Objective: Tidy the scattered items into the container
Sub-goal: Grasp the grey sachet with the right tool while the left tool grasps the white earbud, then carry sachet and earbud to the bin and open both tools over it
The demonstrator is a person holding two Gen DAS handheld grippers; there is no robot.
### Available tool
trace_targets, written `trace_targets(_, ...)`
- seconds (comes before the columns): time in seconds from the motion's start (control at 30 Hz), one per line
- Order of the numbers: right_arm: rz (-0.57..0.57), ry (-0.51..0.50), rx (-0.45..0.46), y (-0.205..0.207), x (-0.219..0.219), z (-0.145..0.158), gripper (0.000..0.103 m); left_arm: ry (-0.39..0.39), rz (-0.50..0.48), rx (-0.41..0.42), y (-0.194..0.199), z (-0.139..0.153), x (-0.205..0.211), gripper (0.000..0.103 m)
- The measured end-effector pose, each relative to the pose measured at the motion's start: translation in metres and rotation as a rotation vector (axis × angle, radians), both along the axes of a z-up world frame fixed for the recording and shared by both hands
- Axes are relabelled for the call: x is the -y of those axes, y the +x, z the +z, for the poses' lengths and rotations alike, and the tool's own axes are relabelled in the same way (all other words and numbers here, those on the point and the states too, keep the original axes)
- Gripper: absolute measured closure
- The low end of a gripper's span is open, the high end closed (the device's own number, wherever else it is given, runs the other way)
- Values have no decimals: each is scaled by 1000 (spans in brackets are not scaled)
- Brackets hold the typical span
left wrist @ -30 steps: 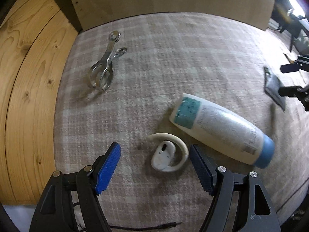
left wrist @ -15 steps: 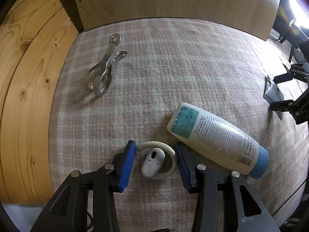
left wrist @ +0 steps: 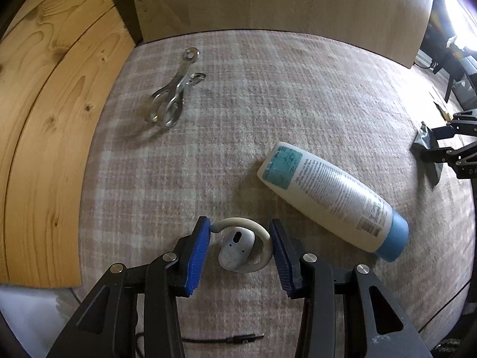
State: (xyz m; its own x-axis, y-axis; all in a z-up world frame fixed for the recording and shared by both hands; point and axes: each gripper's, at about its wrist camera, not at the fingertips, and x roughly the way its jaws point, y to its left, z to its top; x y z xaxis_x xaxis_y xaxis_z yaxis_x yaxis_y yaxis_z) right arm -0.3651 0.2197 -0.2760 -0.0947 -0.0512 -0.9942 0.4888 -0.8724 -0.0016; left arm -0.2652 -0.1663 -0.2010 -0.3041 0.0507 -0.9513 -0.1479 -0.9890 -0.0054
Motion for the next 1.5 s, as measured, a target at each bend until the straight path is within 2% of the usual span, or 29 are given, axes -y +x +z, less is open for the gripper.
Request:
trace_targets(0.1, -22, -24, -8, 4, -9, 9, 62, 5, 5, -7, 4, 5, 1, 59)
trace_targets(0.33, -79, -69, -37, 25, -37, 42, 62, -10, -33, -47, 36, 39, -20, 59)
trace_targets(0.4, -106, -84, -53, 36, -51, 54, 62, -9, -55, -63, 43, 49, -32, 59)
trace_targets(0.43, -124, -91, -62, 62, -42, 54, 62, -7, -70, -71, 45, 54, -38, 59)
trace_targets(0.47, -136, -94, -65, 52, -40, 59, 62, -5, -91, -82, 49, 61, -47, 59)
trace_targets(0.57, -190, -120, -87, 88, -46, 76, 62, -7, -149, -103, 58, 75, -74, 59)
trace_targets(0.83, -311, -150, -154, 166, -119, 119, 62, 19, -376, -151, 81, 105, -184, 59)
trace_targets(0.93, -363, -146, -167, 189, -143, 123, 62, 31, -473, -163, 95, 114, -233, 59)
trace_targets(1.23, -600, -93, -190, 288, -264, 145, 62, 93, -747, -186, 146, 132, -373, 58)
trace_targets(1.5, -780, -43, -180, 361, -351, 146, 61, 137, -989, -185, 218, 137, -480, 58)
